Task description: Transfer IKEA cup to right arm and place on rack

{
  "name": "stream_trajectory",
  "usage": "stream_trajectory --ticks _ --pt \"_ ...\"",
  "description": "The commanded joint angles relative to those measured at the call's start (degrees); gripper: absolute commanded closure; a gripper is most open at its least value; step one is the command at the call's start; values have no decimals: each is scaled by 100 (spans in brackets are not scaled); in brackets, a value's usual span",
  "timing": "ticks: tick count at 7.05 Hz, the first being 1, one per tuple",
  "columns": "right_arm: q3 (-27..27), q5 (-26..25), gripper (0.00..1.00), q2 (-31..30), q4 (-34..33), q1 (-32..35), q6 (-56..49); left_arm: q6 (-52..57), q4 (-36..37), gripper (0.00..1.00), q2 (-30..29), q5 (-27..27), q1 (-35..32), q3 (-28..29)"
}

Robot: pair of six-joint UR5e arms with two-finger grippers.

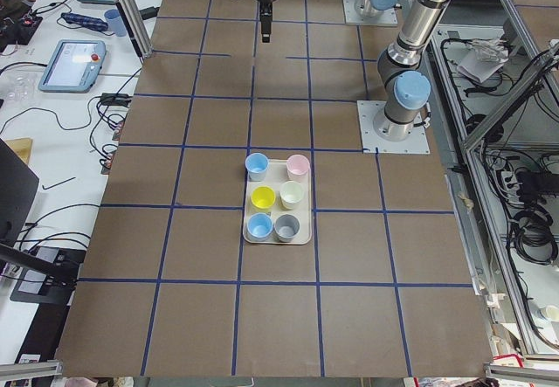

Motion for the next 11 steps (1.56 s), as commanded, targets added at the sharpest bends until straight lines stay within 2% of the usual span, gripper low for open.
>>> stream_trajectory --ticks 1,4,5,7,8,9,11 --pt "-3 6 0 -1 0 3 7 954 -68 0 33 39 1192 -112" --pt "6 -3 0 -1 0 3 7 2717 202 0 -256 -31 3108 -577" --pt "6 -3 0 7 0 3 7 3308 1005 0 -449 -49 3505 -910" --pt "-3 6 0 7 0 3 7 3970 2203 0 -801 -14 4043 -1552" --pt "-3 6 0 7 0 3 7 4121 2747 0 -968 -14 4080 -1737" --pt "-3 6 0 7 0 -6 7 4331 3014 0 -1126 -22 4098 -1817" --pt "-3 6 0 -1 0 -6 7 4911 3051 0 -1521 -58 4509 -1845"
